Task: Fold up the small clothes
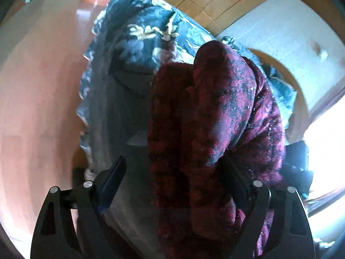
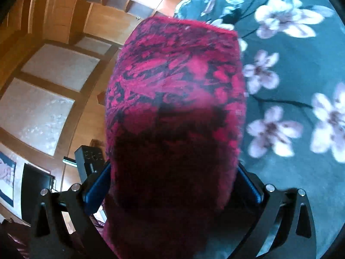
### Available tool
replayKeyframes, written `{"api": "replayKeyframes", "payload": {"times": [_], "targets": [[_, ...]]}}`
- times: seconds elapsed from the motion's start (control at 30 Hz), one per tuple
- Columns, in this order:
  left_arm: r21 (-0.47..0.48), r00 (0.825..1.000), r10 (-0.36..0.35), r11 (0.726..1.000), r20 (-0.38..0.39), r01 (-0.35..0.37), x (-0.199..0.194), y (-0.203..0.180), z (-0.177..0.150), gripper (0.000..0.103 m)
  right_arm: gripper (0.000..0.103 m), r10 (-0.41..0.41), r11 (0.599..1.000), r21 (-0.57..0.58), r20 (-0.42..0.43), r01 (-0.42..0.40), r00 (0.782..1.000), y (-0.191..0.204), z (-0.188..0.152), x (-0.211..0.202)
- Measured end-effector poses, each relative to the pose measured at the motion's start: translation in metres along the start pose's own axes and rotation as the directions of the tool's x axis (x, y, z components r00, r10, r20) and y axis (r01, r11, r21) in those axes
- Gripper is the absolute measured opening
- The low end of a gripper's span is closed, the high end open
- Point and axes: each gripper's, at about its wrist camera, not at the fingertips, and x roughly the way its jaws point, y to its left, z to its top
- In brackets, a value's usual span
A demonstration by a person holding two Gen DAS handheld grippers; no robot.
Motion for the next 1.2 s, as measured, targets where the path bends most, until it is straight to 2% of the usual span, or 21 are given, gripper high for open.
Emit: {"api": "replayKeyframes", "payload": {"times": [0.07,0.13,0.2,0.33,0.43,0.6,0.73,0.83,0.9,0.97,1.0,1.07,1.1,1.13,1.2], "targets": [[-0.038,0.995,-0.096,0.995,0.005,0.096,-0.003,0.004,-0.001,0.063,0.095,-0.024,0.999,-0.028,0.014,0.024,1.0,0.013,-0.002,0.0],[-0.03,0.993,-0.12,0.992,0.012,0.121,-0.006,0.001,-0.003,0.06,0.081,-0.024,0.998,-0.057,0.036,0.026,0.999,0.027,-0.003,-0.007],[-0.02,0.989,-0.146,0.989,0.015,0.147,-0.01,-0.006,-0.005,0.056,0.076,-0.023,0.995,-0.094,0.039,0.027,0.999,0.041,-0.007,-0.014],[0.001,0.98,-0.198,0.98,0.029,0.198,-0.02,-0.031,-0.004,0.053,0.072,0.008,0.988,-0.155,0.058,0.001,0.998,0.064,-0.011,-0.033],[0.046,0.972,-0.233,0.972,0.027,0.232,-0.018,-0.064,0.004,0.053,0.072,0.019,0.981,-0.193,0.08,-0.003,0.997,0.077,-0.011,-0.047],[0.16,0.964,-0.267,0.952,0.009,0.262,0.019,-0.143,0.045,0.053,0.072,0.023,0.968,-0.25,0.177,0.022,0.984,0.086,0.013,-0.109],[0.242,0.968,-0.248,0.938,-0.025,0.247,0.069,-0.206,0.075,0.052,0.072,0.024,0.976,-0.214,0.268,0.035,0.963,0.06,0.046,-0.161],[0.297,0.979,-0.188,0.933,-0.082,0.204,0.119,-0.239,0.079,0.052,0.072,-0.016,0.99,-0.128,0.324,0.061,0.946,0.014,0.069,-0.198],[0.333,0.983,-0.096,0.932,-0.153,0.143,0.163,-0.248,0.066,0.048,0.072,-0.057,0.993,-0.078,0.33,0.088,0.942,-0.016,0.075,-0.209],[0.374,0.972,0.045,0.926,-0.232,0.046,0.206,-0.245,0.045,0.048,0.072,-0.134,0.991,0.019,0.313,0.135,0.94,-0.06,0.075,-0.216],[0.395,0.968,0.071,0.918,-0.241,0.031,0.22,-0.242,0.031,0.049,0.072,-0.188,0.982,0.069,0.288,0.175,0.939,-0.082,0.072,-0.215],[0.374,0.976,0.024,0.926,-0.218,0.06,0.219,-0.237,0.02,0.05,0.077,-0.322,0.944,0.141,0.195,0.299,0.926,-0.122,0.057,-0.204],[0.358,0.977,0.015,0.932,-0.21,0.063,0.215,-0.236,0.017,0.05,0.083,-0.321,0.943,0.159,0.193,0.294,0.927,-0.135,0.048,-0.203],[0.355,0.979,0.017,0.933,-0.205,0.058,0.212,-0.236,0.015,0.05,0.084,-0.298,0.949,0.17,0.216,0.264,0.93,-0.141,0.04,-0.207],[0.374,0.984,0.045,0.927,-0.173,0.024,0.2,-0.241,0.01,0.05,0.09,-0.293,0.952,0.168,0.248,0.257,0.923,-0.14,0.029,-0.211]]}}
